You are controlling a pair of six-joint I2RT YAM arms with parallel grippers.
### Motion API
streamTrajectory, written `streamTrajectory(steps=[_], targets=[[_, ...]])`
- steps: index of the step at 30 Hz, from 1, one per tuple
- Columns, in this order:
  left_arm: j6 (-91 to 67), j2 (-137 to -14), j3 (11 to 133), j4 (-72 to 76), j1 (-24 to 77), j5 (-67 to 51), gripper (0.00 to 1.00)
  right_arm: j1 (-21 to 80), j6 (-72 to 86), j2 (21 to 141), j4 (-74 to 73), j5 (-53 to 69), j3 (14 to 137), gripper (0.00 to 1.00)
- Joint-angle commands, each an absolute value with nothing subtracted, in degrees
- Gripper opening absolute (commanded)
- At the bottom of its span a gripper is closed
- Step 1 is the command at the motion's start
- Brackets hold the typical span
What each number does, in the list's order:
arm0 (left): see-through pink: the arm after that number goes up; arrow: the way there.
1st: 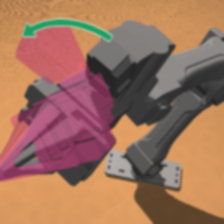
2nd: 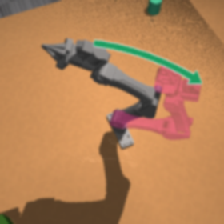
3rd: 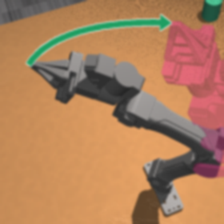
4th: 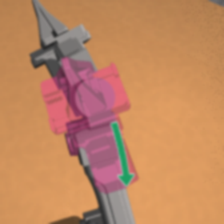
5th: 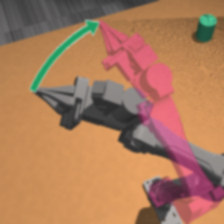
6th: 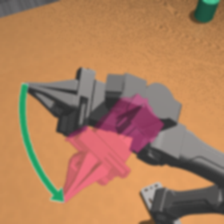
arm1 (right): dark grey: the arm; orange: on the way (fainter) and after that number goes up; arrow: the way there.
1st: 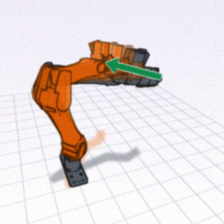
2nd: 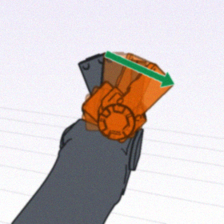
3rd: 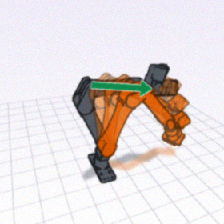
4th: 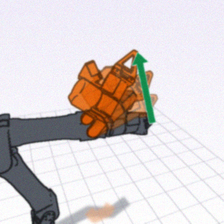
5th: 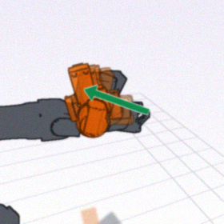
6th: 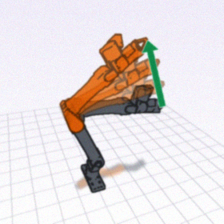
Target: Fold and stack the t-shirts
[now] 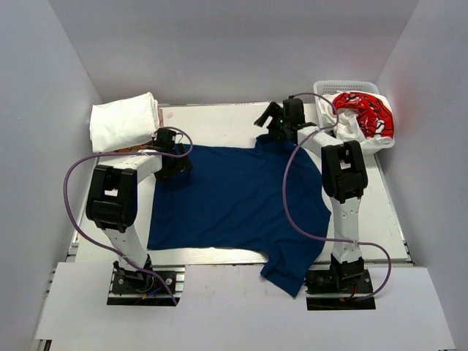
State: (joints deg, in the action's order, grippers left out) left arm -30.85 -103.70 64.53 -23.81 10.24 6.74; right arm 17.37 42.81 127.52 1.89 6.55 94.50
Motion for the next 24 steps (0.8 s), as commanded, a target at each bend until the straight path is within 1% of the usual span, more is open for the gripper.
streamTrajectory(steps=[1, 2, 3, 4, 5, 7, 10, 11, 12, 13, 14, 15, 16, 17, 18, 19, 21, 24], targets=[[-29.9, -103.4, 65.6, -25.4, 10.0, 8.3, 1.00, 17.1, 51.9, 131.2, 8.1, 4.1, 102.2, 0.90], [-29.9, -102.7, 65.6, -25.4, 10.0, 9.0, 1.00, 17.1, 49.3, 131.9, 5.8, 3.3, 109.4, 0.90], [-29.9, -102.1, 65.6, -25.4, 10.0, 9.0, 1.00, 17.0, 48.1, 133.3, 4.0, 2.6, 111.5, 0.90], [-29.9, -102.1, 65.6, -25.4, 10.0, 9.5, 1.00, 17.2, 46.9, 134.0, -2.3, 1.5, 113.6, 0.90], [-29.9, -101.3, 65.6, -25.4, 10.0, 9.5, 1.00, 17.1, 46.1, 133.9, -3.2, 1.2, 115.6, 0.90], [-29.9, -100.7, 65.6, -25.9, 10.0, 9.5, 1.00, 17.0, 42.1, 130.8, -5.1, 0.3, 114.5, 0.90], [-29.9, -99.5, 66.1, -26.4, 10.0, 9.5, 1.00, 17.3, 35.8, 125.4, -6.4, -4.1, 105.7, 0.90], [-29.4, -98.8, 66.1, -26.5, 10.0, 9.5, 1.00, 17.5, 34.5, 121.4, -8.6, -4.8, 104.3, 0.90], [-29.4, -98.8, 66.7, -26.5, 10.0, 9.5, 1.00, 17.7, 32.3, 120.1, -9.7, -6.1, 100.0, 0.90], [-29.4, -98.1, 66.7, -26.5, 10.0, 9.5, 1.00, 17.9, 30.2, 118.9, -11.0, -6.5, 98.4, 0.90], [-29.4, -98.1, 67.3, -26.5, 10.0, 9.5, 1.00, 17.8, 29.2, 114.8, -12.0, -6.9, 96.8, 0.90], [-28.7, -97.5, 67.9, -26.5, 10.5, 9.5, 1.00, 18.0, 28.5, 113.7, -16.3, -9.2, 95.3, 0.90], [-28.7, -97.5, 68.5, -26.5, 10.5, 11.1, 1.00, 18.1, 27.3, 110.9, -17.6, -10.3, 89.6, 0.90], [-28.7, -97.5, 69.0, -27.4, 10.5, 11.9, 1.00, 18.5, 26.8, 108.1, -19.3, -12.2, 87.6, 0.90], [-28.7, -97.5, 69.5, -27.9, 10.5, 12.0, 1.00, 18.8, 26.6, 105.3, -21.5, -14.1, 81.4, 0.90], [-28.0, -97.5, 70.1, -28.7, 10.5, 12.5, 1.00, 19.1, 26.9, 104.2, -23.1, -15.7, 79.1, 0.90], [-26.5, -97.5, 70.1, -29.4, 10.5, 12.5, 1.00, 19.2, 27.9, 99.1, -24.8, -16.4, 70.8, 0.90], [-25.8, -97.5, 70.7, -30.7, 11.1, 14.0, 1.00, 19.3, 28.7, 94.5, -25.8, -15.4, 65.2, 0.90]])
